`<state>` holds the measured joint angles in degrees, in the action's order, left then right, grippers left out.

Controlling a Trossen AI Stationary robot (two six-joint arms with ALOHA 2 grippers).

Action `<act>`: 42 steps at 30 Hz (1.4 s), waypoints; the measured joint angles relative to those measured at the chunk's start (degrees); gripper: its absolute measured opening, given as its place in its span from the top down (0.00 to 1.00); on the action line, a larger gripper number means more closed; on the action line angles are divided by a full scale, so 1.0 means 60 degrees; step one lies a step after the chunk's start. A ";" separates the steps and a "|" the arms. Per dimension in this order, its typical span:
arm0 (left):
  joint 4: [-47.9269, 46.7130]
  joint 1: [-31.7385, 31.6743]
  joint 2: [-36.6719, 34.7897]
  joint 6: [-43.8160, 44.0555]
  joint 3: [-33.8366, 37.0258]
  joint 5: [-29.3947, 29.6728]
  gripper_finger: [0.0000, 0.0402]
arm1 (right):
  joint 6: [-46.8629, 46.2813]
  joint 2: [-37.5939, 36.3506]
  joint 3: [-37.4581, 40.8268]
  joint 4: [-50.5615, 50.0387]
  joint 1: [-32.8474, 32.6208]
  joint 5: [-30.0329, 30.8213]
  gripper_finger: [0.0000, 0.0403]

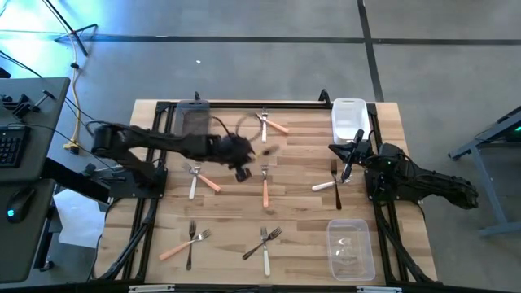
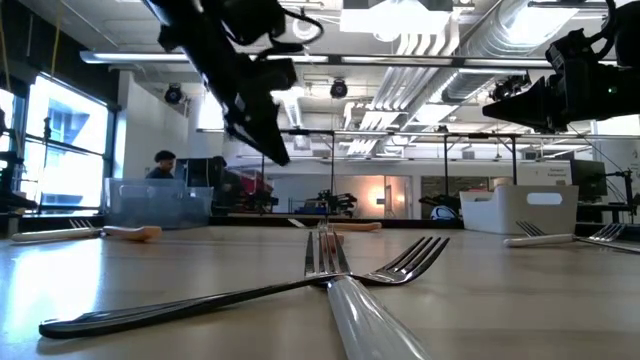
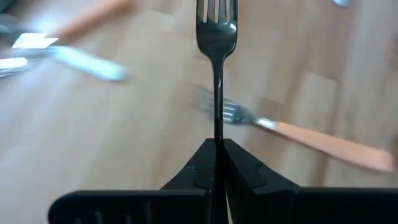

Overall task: Sort silverware by color (type)
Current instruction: Put the top left black fork into the black bin

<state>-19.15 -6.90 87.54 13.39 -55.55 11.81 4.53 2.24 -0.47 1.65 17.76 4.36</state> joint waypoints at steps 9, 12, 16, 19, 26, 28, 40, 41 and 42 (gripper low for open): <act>-0.2965 -0.1709 -0.2582 0.1159 0.0000 0.1430 0.99 | -0.0001 0.0022 0.0000 0.0003 0.0001 -0.0002 1.00; -0.3413 -0.2403 -0.3237 0.1262 0.0021 0.1626 0.99 | -0.0003 0.0022 0.0000 0.0003 0.0000 -0.0001 1.00; -0.3400 -0.3160 -0.3960 0.1488 0.0599 0.1611 0.99 | -0.0003 0.0022 0.0000 0.0001 -0.0003 -0.0002 1.00; -0.3276 -0.3468 -0.4470 0.1606 0.1335 0.1808 0.99 | -0.0003 0.0022 0.0000 0.0003 -0.0001 0.0000 1.00; -0.2559 -0.4027 -0.5401 0.2570 0.2737 0.1451 0.99 | 0.0000 0.0022 0.0000 -0.0001 -0.0003 -0.0002 1.00; -0.2639 -0.4179 -0.5402 0.2658 0.2772 0.1389 0.99 | -0.0002 0.0022 0.0000 0.0002 -0.0002 -0.0003 1.00; -0.3064 -0.5180 -0.4927 0.2464 0.2769 0.0604 0.99 | -0.0001 0.0022 0.0000 -0.0001 -0.0002 0.0000 1.00; -0.3112 -0.5180 -0.4896 0.2528 0.2769 0.0613 0.99 | 0.0001 0.0022 0.0000 0.0003 -0.0003 -0.0004 1.00; -0.3146 -0.5173 -0.4858 0.2577 0.2769 0.0629 0.99 | -0.0003 0.0022 0.0000 -0.0001 -0.0002 -0.0002 1.00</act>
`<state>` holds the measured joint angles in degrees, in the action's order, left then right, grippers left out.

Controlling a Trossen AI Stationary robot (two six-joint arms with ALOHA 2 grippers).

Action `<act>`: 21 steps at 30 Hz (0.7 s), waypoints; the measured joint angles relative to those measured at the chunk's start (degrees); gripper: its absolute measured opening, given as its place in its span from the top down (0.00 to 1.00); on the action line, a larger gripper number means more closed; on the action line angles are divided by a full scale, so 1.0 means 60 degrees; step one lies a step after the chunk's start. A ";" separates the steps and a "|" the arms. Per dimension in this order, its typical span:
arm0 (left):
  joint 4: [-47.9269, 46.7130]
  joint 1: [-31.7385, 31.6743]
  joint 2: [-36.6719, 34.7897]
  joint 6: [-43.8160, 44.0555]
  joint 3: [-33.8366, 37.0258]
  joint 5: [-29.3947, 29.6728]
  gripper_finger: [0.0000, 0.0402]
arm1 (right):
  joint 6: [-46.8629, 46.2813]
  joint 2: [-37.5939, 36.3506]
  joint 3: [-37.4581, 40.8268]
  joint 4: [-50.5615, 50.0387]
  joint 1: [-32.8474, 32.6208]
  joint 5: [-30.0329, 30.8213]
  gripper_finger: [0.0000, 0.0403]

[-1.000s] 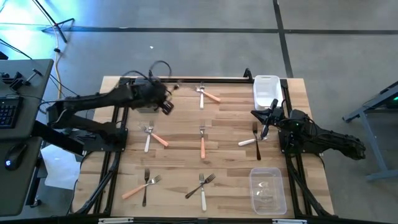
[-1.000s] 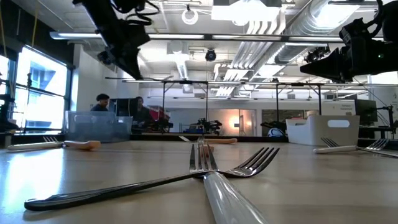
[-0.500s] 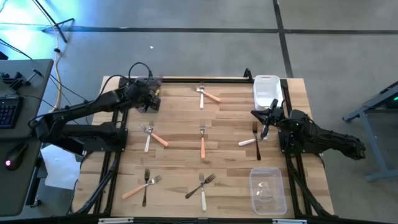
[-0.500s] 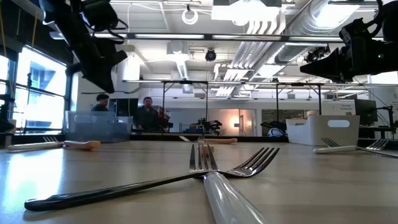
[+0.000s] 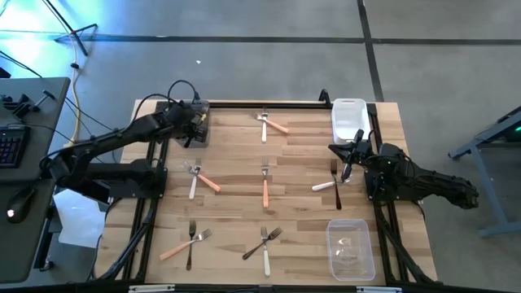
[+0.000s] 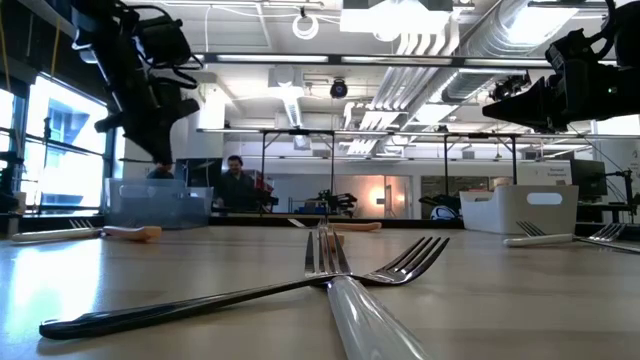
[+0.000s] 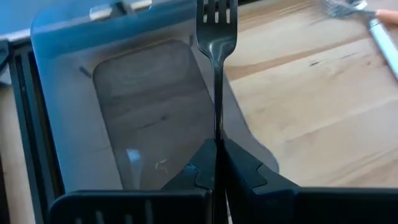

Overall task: Sort silverware by color (type)
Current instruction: Put the top left black fork into the black bin

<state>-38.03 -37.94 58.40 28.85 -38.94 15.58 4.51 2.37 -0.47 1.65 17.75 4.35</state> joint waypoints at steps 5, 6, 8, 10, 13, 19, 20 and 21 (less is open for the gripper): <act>0.0068 -0.0019 0.0375 0.0007 0.0000 0.0606 0.99 | 0.0000 0.0000 0.0000 0.0004 -0.0002 -0.0002 1.00; 0.0124 -0.0057 0.0468 -0.0059 0.0000 0.0732 0.99 | 0.0000 0.0000 0.0000 0.0000 0.0002 0.0001 1.00; 0.0266 -0.0160 0.0661 -0.0251 0.0000 0.0872 0.99 | 0.0001 0.0000 0.0000 0.0003 0.0000 0.0001 1.00; 0.0438 -0.0299 0.0869 -0.0418 0.0000 0.0934 0.99 | 0.0000 0.0000 0.0000 0.0001 0.0000 0.0002 1.00; 0.0617 -0.0525 0.1105 -0.0641 0.0000 0.0871 0.99 | 0.0004 0.0000 0.0000 0.0002 -0.0002 0.0000 1.00; 0.0612 -0.0630 0.1482 -0.1078 0.0000 0.0656 0.99 | 0.0000 0.0004 0.0000 0.0000 0.0002 0.0002 1.00; 0.0610 -0.0630 0.1520 -0.1091 0.0000 0.0654 0.99 | 0.0002 0.0000 0.0000 0.0002 0.0000 0.0002 1.00; 0.0610 -0.0630 0.1546 -0.1128 0.0000 0.0653 0.99 | 0.0003 0.0004 0.0000 0.0003 0.0001 0.0002 1.00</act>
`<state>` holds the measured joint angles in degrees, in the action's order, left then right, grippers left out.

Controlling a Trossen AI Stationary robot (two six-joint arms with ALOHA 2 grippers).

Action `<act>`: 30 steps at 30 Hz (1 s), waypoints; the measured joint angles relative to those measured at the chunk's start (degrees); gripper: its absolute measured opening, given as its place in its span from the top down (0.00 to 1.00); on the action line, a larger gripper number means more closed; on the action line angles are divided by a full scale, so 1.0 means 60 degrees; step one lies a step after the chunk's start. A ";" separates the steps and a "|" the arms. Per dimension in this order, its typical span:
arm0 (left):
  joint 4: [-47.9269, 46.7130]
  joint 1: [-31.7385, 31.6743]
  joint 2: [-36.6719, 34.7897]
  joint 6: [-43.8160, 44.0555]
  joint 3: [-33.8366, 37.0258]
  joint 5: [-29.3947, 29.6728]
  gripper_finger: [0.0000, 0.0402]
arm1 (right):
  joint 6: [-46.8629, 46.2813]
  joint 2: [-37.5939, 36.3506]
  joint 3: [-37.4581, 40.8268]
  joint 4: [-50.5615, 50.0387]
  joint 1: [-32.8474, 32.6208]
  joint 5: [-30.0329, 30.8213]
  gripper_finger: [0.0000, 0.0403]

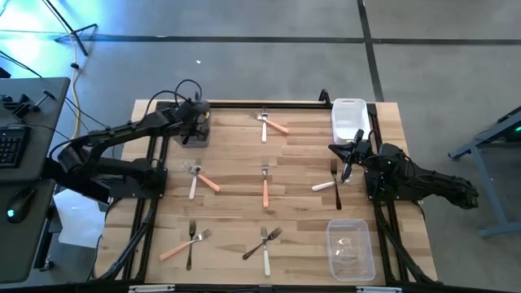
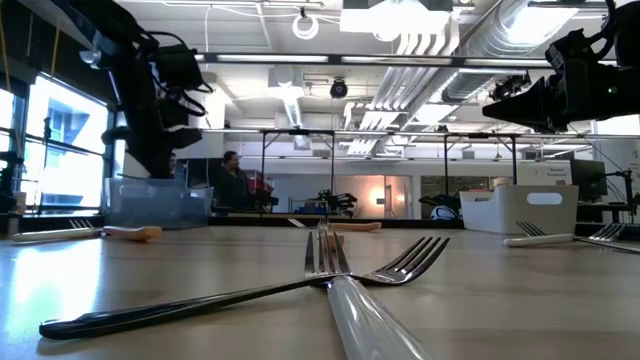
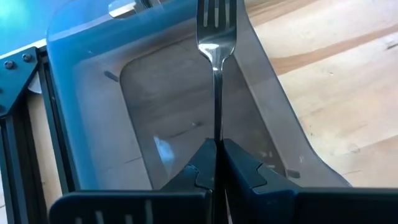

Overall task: Sort silverware by color (type)
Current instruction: Put the top left black fork into the black bin

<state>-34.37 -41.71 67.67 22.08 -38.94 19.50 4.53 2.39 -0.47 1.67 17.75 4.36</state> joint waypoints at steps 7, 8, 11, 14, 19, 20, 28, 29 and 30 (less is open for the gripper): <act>-0.0040 0.0000 0.0070 -0.0272 0.0000 -0.0005 0.99 | 0.0001 0.0000 0.0000 -0.0003 0.0001 0.0000 1.00; -0.0034 0.0000 0.0070 -0.0293 0.0000 -0.0003 0.99 | -0.0001 0.0000 0.0000 0.0001 -0.0001 0.0000 1.00; -0.0031 0.0000 0.0070 -0.0488 0.0000 0.0010 0.99 | -0.0001 0.0000 0.0000 0.0001 -0.0001 -0.0004 1.00; -0.0018 0.0000 0.0070 -0.0687 0.0000 0.0012 0.99 | -0.0001 -0.0004 0.0000 -0.0003 -0.0002 -0.0002 1.00; -0.0004 -0.0186 0.0070 -0.0715 0.0000 -0.0015 0.99 | -0.0003 -0.0001 0.0000 -0.0003 -0.0002 -0.0001 1.00; 0.0000 -0.0252 0.0070 -0.0745 0.0000 -0.0057 0.99 | -0.0001 0.0000 0.0000 -0.0003 -0.0001 -0.0004 1.00; 0.0411 -0.0695 0.0078 -0.1274 0.0000 -0.0125 0.99 | -0.0003 0.0000 0.0000 0.0001 -0.0002 -0.0001 1.00; 0.0443 -0.0751 0.0078 -0.1223 0.0000 -0.0130 0.99 | -0.0001 0.0000 0.0000 -0.0001 -0.0003 0.0000 1.00; 0.0452 -0.0794 0.0078 -0.1174 0.0000 -0.0130 0.99 | -0.0003 0.0000 0.0000 -0.0002 -0.0001 -0.0004 1.00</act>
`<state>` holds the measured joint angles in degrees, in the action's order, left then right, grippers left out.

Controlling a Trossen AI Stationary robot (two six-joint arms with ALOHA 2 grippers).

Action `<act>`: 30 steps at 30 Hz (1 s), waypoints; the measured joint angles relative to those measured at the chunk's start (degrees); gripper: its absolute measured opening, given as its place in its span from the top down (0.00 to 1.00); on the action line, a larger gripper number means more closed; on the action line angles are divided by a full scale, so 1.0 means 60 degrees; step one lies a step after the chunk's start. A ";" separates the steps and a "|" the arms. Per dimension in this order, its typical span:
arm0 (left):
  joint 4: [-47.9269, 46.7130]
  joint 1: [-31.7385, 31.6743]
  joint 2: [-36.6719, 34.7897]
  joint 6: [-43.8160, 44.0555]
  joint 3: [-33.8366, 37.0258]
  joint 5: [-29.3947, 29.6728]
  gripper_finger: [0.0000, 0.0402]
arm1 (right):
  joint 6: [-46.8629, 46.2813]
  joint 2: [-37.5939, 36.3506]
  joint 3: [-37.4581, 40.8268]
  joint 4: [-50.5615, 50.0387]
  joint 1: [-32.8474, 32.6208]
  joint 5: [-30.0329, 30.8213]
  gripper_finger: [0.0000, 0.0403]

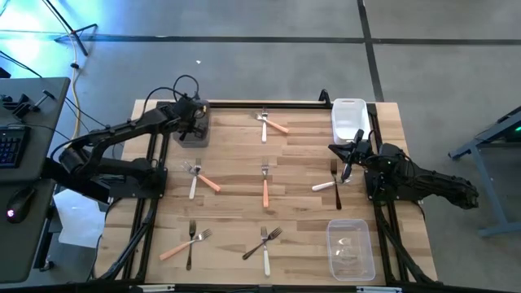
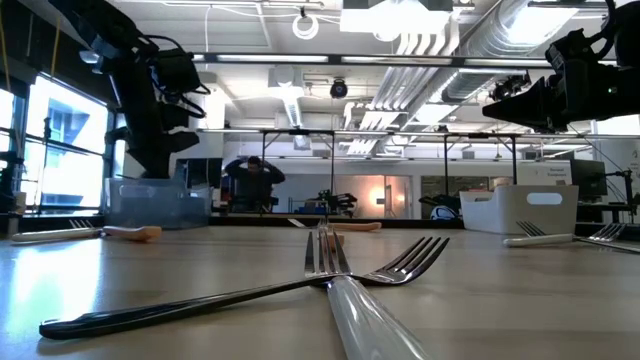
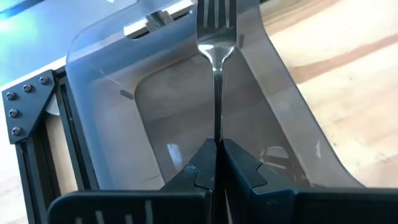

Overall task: Sort silverware by color (type)
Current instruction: Put the top left black fork into the black bin

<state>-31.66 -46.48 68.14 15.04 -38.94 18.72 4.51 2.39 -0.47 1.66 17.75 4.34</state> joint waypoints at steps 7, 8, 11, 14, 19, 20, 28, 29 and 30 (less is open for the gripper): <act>0.0940 0.0000 -0.0007 0.0306 0.0697 0.0031 0.99 | 0.0002 0.0000 0.0000 -0.0001 -0.0001 0.0003 1.00; 0.1304 -0.0003 -0.0007 0.0358 0.0959 0.0040 0.99 | 0.0003 0.0000 0.0000 0.0000 -0.0001 0.0001 1.00; 0.2276 -0.0003 -0.0007 0.0504 0.1641 0.0042 0.99 | 0.0004 -0.0001 0.0000 0.0003 0.0002 0.0001 1.00; 0.2518 -0.0003 -0.0007 0.0552 0.1886 -0.0028 0.99 | 0.0004 0.0000 0.0000 -0.0001 -0.0002 0.0004 1.00; 0.2419 -0.0005 -0.0007 0.0372 0.1894 -0.0254 0.99 | 0.0001 -0.0002 0.0000 0.0003 -0.0002 0.0001 1.00; 0.2415 -0.0011 -0.0007 0.0277 0.1894 -0.0348 0.99 | 0.0000 0.0000 0.0000 0.0001 -0.0002 0.0002 1.00; 0.1881 -0.0011 -0.0007 -0.0120 0.1894 -0.0639 0.99 | 0.0004 0.0000 0.0000 -0.0001 0.0002 0.0004 1.00; 0.1828 -0.0011 -0.0007 -0.0119 0.1893 -0.0642 0.99 | 0.0004 0.0000 0.0000 0.0003 0.0000 0.0004 1.00; 0.1792 -0.0011 -0.0011 -0.0119 0.1889 -0.0656 0.99 | 0.0002 0.0000 0.0000 0.0003 0.0001 0.0001 1.00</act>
<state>-20.91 -46.54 68.07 14.33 -27.60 14.78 4.52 2.39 -0.47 1.67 17.76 4.34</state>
